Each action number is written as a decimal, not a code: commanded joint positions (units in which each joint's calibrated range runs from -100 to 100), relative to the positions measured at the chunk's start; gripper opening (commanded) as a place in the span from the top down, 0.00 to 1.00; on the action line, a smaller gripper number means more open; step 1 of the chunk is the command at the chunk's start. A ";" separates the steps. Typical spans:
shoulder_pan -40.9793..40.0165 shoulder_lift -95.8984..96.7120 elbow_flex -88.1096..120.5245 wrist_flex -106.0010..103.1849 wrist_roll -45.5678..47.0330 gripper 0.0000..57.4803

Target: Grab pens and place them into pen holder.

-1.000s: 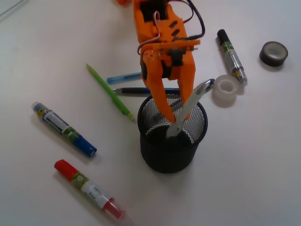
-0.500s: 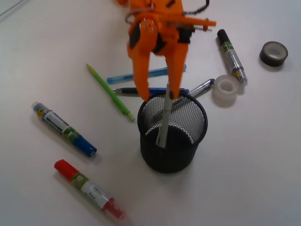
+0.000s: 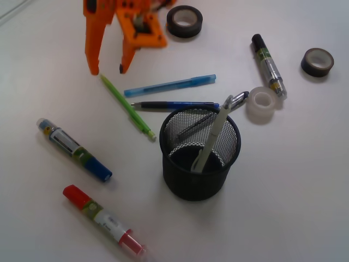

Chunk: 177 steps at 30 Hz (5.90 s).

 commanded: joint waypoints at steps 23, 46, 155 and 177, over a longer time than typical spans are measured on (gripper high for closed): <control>4.24 26.37 -14.87 15.30 0.10 0.70; 5.51 23.99 -15.96 18.19 0.54 0.99; -20.88 19.57 -2.19 15.65 16.02 0.72; -18.86 2.99 -1.92 12.85 9.04 0.99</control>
